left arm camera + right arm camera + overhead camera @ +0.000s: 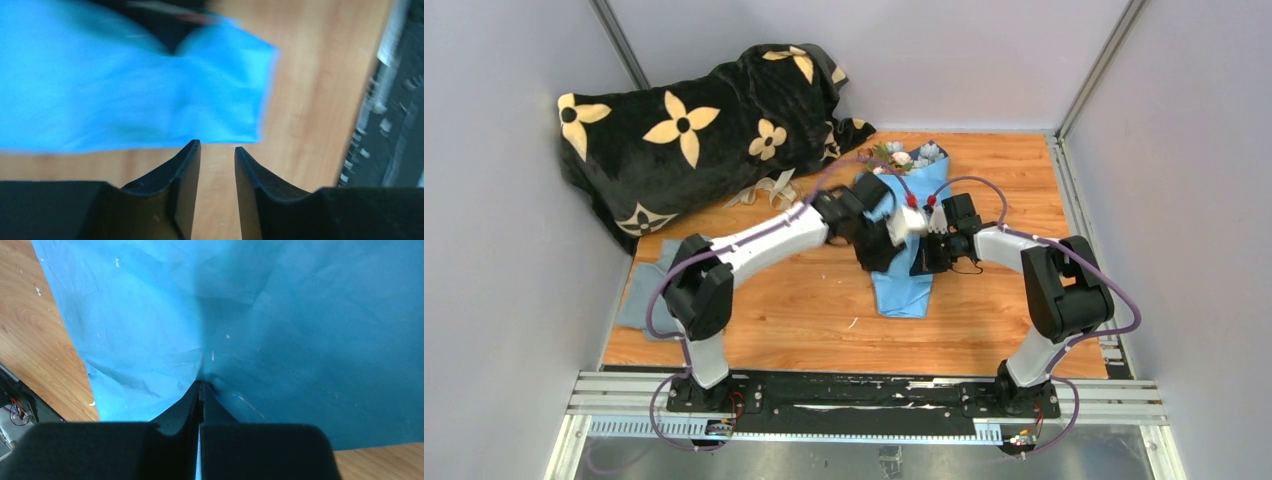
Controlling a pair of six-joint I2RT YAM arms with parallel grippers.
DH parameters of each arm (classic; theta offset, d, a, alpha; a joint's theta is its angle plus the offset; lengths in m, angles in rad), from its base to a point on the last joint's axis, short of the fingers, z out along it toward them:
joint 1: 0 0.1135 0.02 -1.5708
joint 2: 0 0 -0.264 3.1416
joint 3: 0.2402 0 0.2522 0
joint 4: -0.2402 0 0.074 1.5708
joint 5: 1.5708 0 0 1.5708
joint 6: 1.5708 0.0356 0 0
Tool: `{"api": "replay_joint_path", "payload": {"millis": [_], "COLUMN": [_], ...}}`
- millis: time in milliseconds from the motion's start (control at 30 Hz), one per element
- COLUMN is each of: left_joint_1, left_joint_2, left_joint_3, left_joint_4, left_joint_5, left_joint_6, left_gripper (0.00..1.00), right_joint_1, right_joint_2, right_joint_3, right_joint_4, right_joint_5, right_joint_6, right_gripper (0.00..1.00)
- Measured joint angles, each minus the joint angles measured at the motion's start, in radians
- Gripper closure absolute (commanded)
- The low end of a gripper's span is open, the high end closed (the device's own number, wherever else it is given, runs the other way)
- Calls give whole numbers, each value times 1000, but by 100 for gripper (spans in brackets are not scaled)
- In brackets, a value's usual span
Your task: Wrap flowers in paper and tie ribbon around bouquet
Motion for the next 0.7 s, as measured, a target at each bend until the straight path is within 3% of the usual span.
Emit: {"api": "replay_joint_path", "payload": {"millis": [167,367,467,700], "left_joint_1": [327,676,739,726], "left_joint_2": [16,146,215,289], "left_joint_3": [106,161,161,159], "left_joint_4": [85,200,202,214], "left_joint_5": [-86,-269,-309,-348], "left_joint_6": [-104,-295,-347,-404], "left_gripper": [27,15,14,24], "right_joint_1": [6,13,14,14], "right_joint_2": [0,-6,-6,-6], "right_joint_3": [5,5,5,6], "right_joint_4": [-8,-13,-13,-14], "right_joint_5": [14,33,36,38], "right_joint_6": [0,-1,-1,-1], "right_gripper": [100,100,100,100]}}
